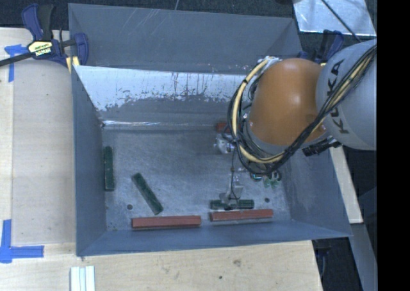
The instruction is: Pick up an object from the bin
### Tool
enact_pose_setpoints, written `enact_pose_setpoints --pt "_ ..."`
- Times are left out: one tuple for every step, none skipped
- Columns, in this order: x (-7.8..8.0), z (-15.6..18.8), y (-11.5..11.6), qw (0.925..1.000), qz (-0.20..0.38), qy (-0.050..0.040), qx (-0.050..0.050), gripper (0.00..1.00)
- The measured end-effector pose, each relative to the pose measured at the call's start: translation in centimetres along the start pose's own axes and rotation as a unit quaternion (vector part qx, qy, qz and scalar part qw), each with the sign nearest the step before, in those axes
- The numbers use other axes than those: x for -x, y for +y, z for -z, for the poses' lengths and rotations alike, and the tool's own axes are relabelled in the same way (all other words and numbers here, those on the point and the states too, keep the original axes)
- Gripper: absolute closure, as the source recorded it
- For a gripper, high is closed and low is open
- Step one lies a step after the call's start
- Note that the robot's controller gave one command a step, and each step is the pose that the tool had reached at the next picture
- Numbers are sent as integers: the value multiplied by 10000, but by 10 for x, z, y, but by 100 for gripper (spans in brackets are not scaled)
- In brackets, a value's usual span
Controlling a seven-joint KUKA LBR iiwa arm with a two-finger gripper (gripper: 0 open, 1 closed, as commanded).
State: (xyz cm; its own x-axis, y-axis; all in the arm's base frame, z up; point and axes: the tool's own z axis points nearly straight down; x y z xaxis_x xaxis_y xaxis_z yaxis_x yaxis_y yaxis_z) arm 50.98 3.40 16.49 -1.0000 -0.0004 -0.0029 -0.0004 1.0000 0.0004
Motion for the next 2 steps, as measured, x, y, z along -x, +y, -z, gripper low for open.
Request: enact_pose_setpoints --pt "-13 -35 -36 9996 299 -16 -1 0" --pt "-23 -53 -43 9995 301 15 -10 0"
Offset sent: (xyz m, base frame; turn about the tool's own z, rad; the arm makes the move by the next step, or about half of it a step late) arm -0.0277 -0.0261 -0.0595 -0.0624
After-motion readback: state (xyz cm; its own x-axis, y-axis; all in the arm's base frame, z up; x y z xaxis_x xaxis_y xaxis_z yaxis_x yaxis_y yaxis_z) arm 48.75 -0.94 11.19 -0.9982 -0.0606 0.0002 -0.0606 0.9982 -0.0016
